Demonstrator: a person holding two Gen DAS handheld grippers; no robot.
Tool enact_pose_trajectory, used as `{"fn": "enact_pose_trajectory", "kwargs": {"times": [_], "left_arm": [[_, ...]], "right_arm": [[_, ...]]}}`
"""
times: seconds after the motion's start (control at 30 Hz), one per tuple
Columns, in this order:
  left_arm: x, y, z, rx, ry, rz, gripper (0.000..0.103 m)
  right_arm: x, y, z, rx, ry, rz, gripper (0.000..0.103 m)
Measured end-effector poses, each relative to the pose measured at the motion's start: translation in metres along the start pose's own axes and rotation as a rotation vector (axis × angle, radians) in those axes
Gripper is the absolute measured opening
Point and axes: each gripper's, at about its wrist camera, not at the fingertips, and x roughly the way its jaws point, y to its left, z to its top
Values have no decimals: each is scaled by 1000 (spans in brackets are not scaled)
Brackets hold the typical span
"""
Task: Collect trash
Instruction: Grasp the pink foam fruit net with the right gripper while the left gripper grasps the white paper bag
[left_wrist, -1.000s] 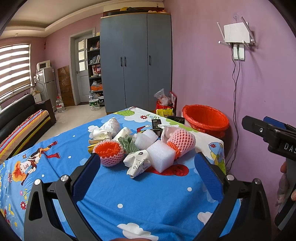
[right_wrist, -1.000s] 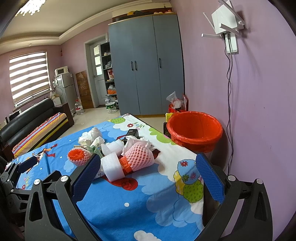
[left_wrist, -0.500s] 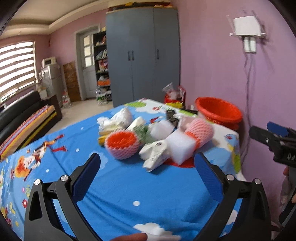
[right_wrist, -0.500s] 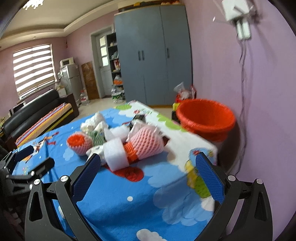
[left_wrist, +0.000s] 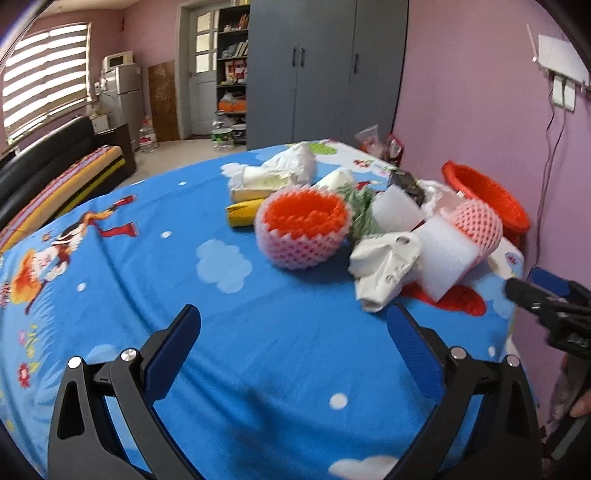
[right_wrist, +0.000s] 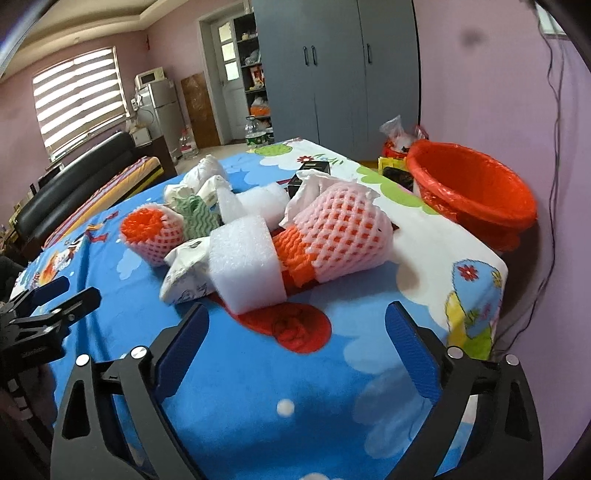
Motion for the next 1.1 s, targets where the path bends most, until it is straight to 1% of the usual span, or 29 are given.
{"fn": "enact_pose_trajectory", "kwargs": {"times": [0.1,0.17,0.23,0.27,0.37,0.4,0.43,0.47,0.57,0.63,0.7,0.77,0.8,0.83,0.87,0.9,0.93,1.03,1.1], "left_arm": [[10,-13,5,21,28,-17,97],[20,-24,10,18,68,-29,97],[30,-31,13,14,118,-25,97],[34,-38,15,21,130,-20,97],[39,-52,18,63,123,-15,97],[41,-55,19,68,124,-19,94],[44,-58,20,75,125,-41,87],[48,-62,21,95,134,-65,86],[61,-77,23,169,136,-79,86],[69,-84,26,200,137,-70,86],[79,-90,29,221,142,-45,83],[91,-91,32,225,166,-40,73],[96,-91,32,225,182,-46,71],[100,-91,33,223,191,-48,68],[103,-91,33,223,194,-47,60],[103,-92,32,230,197,-42,58],[103,-92,32,238,193,-40,58],[99,-95,28,256,178,-34,57],[96,-97,25,271,164,-29,56]], "right_arm": [[12,-12,8,34,1,-14,88],[17,-25,13,73,6,-20,86],[19,-35,19,101,7,-21,86],[20,-40,22,109,6,-21,86],[23,-50,29,127,-2,-25,86],[23,-54,30,134,-2,-25,86],[26,-59,31,151,1,-20,86],[28,-62,32,163,4,-13,86],[37,-68,35,192,14,8,86],[42,-71,40,192,11,14,86],[49,-72,45,194,21,29,86],[57,-72,47,198,33,44,86],[62,-72,48,201,44,59,83],[65,-71,48,200,50,68,78],[69,-69,48,194,58,74,76],[70,-68,47,189,63,76,71],[72,-67,45,181,66,77,66],[72,-68,40,181,60,90,55],[69,-69,38,178,48,95,49]]}}
